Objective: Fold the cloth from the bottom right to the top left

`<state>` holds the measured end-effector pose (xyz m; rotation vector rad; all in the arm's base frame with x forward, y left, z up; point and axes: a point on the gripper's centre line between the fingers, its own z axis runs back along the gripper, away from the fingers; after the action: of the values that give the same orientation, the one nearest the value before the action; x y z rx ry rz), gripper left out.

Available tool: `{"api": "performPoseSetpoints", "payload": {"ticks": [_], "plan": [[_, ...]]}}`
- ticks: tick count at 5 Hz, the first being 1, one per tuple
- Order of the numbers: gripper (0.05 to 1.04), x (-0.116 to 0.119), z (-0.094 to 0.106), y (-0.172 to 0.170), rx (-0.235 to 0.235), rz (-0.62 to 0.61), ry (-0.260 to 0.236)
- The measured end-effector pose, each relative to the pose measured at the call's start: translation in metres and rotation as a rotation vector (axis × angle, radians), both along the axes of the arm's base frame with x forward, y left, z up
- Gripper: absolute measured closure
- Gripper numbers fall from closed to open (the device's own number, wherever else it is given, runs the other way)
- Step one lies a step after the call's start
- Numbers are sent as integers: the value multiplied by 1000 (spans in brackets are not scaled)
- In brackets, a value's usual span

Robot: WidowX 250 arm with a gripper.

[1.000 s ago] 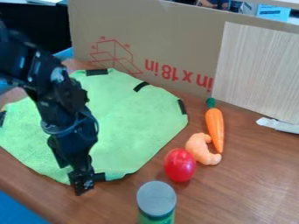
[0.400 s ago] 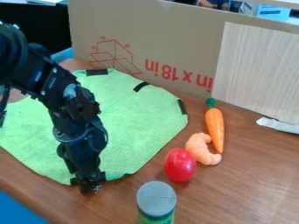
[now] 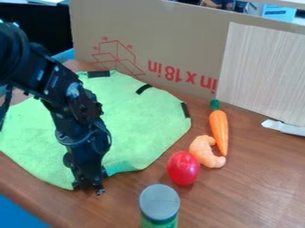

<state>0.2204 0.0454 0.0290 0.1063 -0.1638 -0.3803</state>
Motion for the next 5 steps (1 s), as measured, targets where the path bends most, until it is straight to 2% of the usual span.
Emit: {"api": "performPoseSetpoints", "payload": {"ticks": [1,2,3,4,5], "plan": [[1012,2,10,7,-41,28,26],[1025,23,31,25,-93,91,13],[1025,41,49,39,-145,139,26],[1025,58,58,54,-178,136,66],[1026,73,66,68,-187,132,70]]}}
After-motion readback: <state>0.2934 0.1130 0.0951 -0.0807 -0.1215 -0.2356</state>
